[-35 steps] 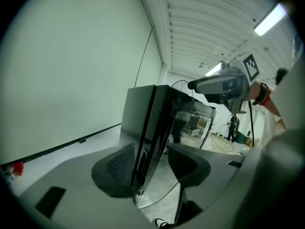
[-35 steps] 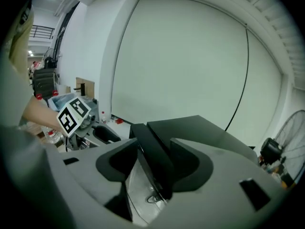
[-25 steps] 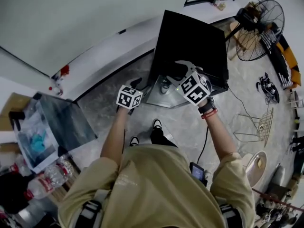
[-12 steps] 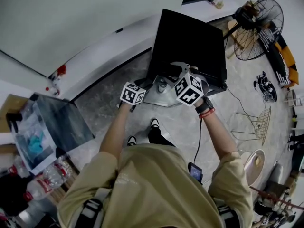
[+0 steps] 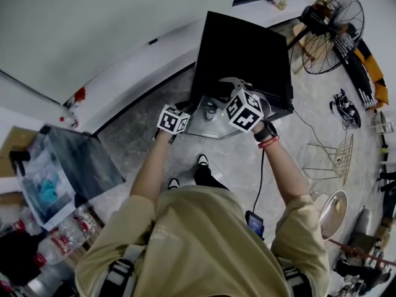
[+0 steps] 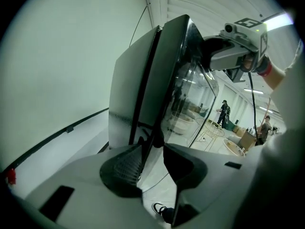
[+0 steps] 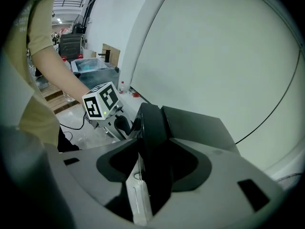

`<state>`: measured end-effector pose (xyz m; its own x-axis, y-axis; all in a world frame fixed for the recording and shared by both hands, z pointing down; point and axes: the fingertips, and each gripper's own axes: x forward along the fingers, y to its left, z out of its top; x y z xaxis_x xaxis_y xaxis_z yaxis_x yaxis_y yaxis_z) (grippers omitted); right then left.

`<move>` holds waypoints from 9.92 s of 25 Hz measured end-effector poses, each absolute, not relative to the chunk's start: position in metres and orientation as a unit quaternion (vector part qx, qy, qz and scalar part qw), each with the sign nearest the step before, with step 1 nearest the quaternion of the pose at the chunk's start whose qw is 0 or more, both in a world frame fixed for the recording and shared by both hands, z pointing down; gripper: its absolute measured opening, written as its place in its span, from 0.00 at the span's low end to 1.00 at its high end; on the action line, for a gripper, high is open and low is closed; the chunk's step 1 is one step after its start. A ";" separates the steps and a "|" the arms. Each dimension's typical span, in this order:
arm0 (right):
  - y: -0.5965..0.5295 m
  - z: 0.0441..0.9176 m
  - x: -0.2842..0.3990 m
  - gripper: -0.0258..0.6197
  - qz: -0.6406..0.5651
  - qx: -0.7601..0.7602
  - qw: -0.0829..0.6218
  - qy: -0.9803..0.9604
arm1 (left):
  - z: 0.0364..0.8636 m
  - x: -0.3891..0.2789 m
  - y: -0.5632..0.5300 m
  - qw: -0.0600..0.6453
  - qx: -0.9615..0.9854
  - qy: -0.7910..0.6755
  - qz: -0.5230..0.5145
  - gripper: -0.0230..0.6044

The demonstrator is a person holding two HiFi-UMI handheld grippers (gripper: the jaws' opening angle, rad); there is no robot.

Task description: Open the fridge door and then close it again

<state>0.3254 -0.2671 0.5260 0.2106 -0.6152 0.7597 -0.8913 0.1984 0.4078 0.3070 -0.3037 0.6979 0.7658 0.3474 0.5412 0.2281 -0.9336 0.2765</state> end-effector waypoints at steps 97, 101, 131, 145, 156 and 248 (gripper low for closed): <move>-0.168 0.525 0.189 0.38 0.025 0.442 0.516 -0.733 | 0.696 0.150 -0.191 0.128 0.934 -0.145 0.302 0.23; -0.161 0.525 0.186 0.38 0.019 0.435 0.519 -0.735 | 0.696 0.146 -0.184 0.130 0.930 -0.165 0.301 0.23; -0.087 0.526 0.147 0.38 -0.033 0.358 0.519 -0.775 | 0.699 0.103 -0.096 0.146 0.900 -0.266 0.313 0.22; -0.034 0.527 0.129 0.38 -0.074 0.309 0.514 -0.797 | 0.699 0.084 -0.038 0.159 0.875 -0.332 0.313 0.22; 0.023 0.528 0.119 0.40 -0.106 0.276 0.513 -0.806 | 0.700 0.077 0.029 0.176 0.862 -0.358 0.311 0.21; 0.185 0.476 0.187 0.23 0.068 0.595 0.103 -0.795 | 0.553 0.028 0.180 0.123 0.894 -0.412 0.127 0.17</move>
